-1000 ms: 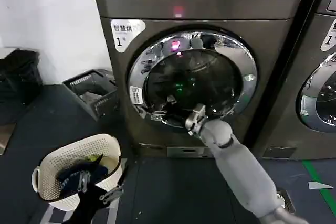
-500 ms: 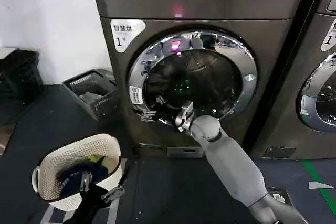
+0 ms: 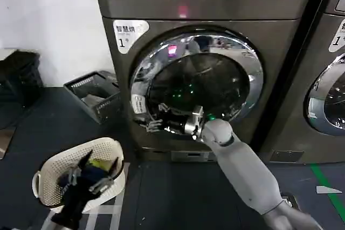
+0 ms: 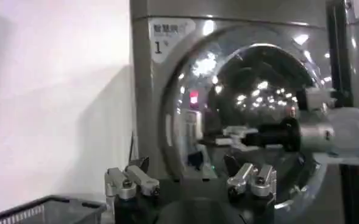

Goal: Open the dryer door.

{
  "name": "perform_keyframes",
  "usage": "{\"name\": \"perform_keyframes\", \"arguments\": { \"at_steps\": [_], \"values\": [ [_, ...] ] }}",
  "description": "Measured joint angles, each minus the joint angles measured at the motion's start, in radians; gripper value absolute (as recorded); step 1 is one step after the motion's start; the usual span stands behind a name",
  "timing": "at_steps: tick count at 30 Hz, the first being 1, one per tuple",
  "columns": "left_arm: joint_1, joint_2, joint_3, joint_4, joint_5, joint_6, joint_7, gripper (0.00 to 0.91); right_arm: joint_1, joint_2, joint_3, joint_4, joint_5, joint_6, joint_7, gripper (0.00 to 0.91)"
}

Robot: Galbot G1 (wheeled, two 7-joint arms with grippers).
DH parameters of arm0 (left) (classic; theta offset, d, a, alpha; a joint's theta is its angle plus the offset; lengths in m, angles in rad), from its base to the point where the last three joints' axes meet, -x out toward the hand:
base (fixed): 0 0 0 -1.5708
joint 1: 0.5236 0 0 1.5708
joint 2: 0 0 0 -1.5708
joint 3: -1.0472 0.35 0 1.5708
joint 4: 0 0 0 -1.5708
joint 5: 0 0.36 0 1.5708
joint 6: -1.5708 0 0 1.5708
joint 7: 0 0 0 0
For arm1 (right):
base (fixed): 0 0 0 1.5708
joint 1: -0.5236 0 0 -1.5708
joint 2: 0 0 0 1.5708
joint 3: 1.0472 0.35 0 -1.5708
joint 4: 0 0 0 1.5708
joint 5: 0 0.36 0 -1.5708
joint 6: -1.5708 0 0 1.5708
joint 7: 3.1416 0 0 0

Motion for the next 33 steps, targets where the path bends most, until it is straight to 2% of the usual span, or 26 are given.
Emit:
{"name": "perform_keyframes", "arguments": {
  "at_steps": [7, 11, 19, 25, 33],
  "values": [
    [-0.064, 0.082, -0.089, 0.031, -0.097, 0.052, 0.006, 0.907, -0.085, -0.104, 0.057, 0.137, 0.047, -0.034, -0.149, 0.907],
    [-0.105, 0.150, -0.099, 0.061, -0.190, 0.067, -0.007, 0.907, -0.152, -0.166, 0.106, 0.213, 0.061, -0.054, -0.236, 0.907],
    [-0.196, 0.316, -0.068, 0.136, -0.372, 0.070, -0.014, 0.907, -0.336, -0.282, 0.246, 0.359, 0.063, -0.059, -0.431, 0.907],
    [-0.251, 0.422, 0.011, 0.202, -0.456, 0.060, 0.040, 0.907, -0.433, -0.344, 0.337, 0.434, 0.092, -0.054, -0.478, 0.907],
    [-0.410, 0.590, 0.231, 0.356, -0.571, -0.002, 0.094, 0.907, -0.532, -0.407, 0.449, 0.484, 0.135, -0.046, -0.504, 0.907]
  ]
}}
